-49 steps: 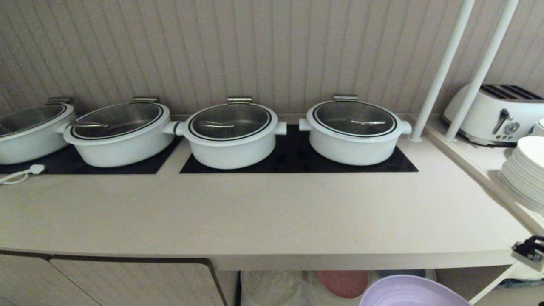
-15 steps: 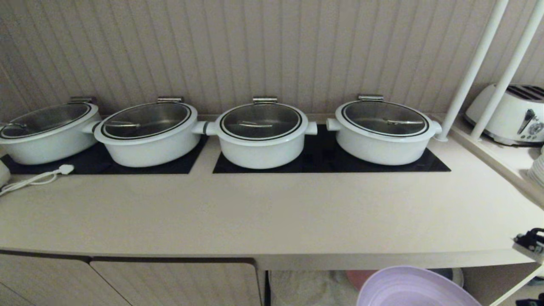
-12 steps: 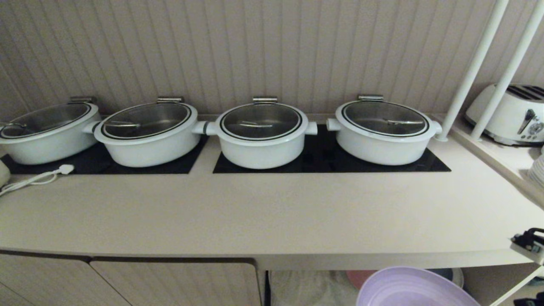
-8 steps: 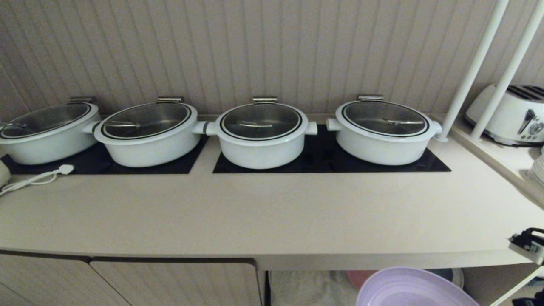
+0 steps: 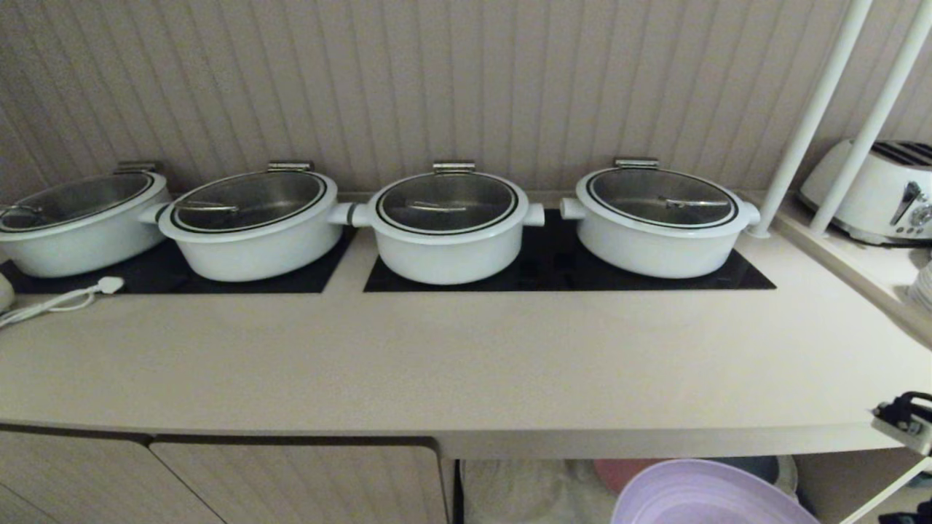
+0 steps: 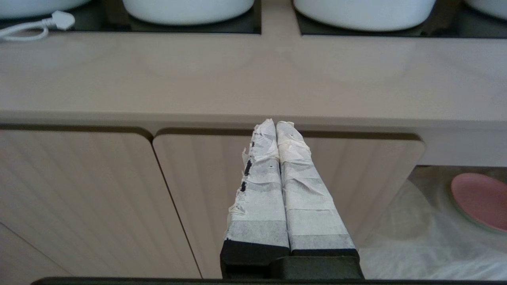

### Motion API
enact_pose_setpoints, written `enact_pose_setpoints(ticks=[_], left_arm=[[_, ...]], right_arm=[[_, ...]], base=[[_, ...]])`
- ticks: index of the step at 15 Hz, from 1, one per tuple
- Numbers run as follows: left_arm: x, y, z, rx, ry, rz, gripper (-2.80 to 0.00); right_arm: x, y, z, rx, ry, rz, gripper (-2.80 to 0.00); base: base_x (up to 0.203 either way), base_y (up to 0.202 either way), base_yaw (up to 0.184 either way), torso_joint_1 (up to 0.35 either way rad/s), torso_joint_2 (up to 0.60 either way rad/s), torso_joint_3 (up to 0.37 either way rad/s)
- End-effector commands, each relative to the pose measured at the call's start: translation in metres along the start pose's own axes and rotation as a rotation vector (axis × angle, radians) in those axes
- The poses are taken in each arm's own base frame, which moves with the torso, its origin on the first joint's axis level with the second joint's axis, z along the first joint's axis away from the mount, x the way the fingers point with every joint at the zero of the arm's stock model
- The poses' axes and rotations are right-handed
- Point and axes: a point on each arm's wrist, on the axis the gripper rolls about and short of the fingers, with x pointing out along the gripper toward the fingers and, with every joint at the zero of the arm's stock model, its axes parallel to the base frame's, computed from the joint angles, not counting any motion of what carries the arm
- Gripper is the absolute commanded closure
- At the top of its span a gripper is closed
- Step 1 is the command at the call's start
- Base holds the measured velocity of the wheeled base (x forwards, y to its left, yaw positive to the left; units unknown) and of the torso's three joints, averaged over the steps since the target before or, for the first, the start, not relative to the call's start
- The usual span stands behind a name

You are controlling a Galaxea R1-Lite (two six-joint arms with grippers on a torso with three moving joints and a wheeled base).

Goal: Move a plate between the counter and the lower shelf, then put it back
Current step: Put the plate in the cupboard

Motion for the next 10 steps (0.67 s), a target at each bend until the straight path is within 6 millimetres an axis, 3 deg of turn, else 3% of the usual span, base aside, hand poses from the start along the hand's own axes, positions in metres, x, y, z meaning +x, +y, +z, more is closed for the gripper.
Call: enact_pose_setpoints(ticks=[1,10], left_arm=[[0.0001,0.0,0.0001,0.0,0.0,0.001,0.0],[0.0001,0.0,0.0001,0.0,0.0,0.001,0.0]], right_arm=[[-0.0001,-0.0001,-0.0012,0.001,0.003,0.001,0.0],[0.0013,0.0,-0.0039,0.0,0.021,0.0,0.0]], base=[[0.0,0.0,0.0,-0.123,0.29,0.152],[0.0,0.0,0.0,-0.148,0.32,0.168]])
